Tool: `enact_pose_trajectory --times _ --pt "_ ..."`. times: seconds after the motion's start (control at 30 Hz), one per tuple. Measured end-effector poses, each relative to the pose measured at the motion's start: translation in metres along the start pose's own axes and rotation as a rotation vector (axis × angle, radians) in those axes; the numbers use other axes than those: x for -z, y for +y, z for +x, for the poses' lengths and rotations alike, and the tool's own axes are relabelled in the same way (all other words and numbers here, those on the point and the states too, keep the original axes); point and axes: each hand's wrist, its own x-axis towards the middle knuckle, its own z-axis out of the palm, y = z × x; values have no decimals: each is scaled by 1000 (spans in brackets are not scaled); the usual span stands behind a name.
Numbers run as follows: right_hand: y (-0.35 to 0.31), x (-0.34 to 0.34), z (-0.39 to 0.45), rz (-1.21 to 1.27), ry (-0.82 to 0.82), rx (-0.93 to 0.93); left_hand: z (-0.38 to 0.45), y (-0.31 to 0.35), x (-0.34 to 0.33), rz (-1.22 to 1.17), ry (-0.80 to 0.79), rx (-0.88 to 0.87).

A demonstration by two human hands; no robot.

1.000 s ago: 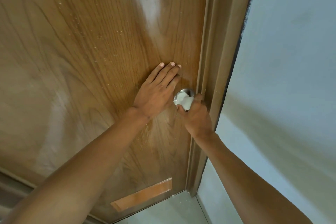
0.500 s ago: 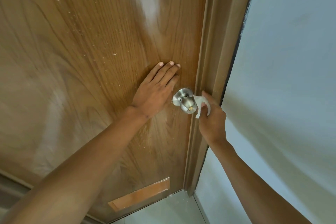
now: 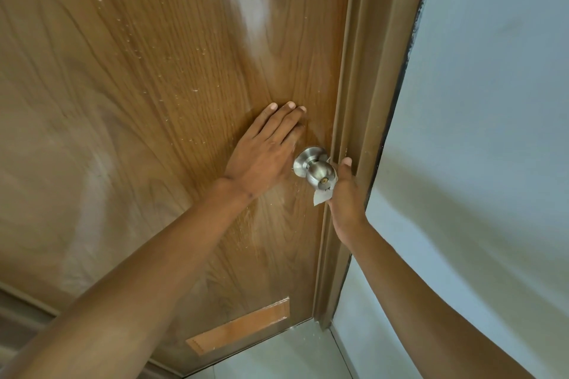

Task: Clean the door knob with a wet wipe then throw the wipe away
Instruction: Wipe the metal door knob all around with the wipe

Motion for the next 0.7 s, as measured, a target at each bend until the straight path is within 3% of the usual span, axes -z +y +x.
enact_pose_trajectory --times 0.1,0.27,0.53,0.7 --pt "19 -3 -13 -239 44 222 0 0 0 -2 5 3" --pt "27 -1 -4 -521 -22 562 0 -2 0 8 13 -10" --pt "39 43 23 -1292 -356 1245 1 -1 -4 -40 61 0" --pt "39 37 30 -1340 -283 1316 0 -3 -5 -33 49 -12"
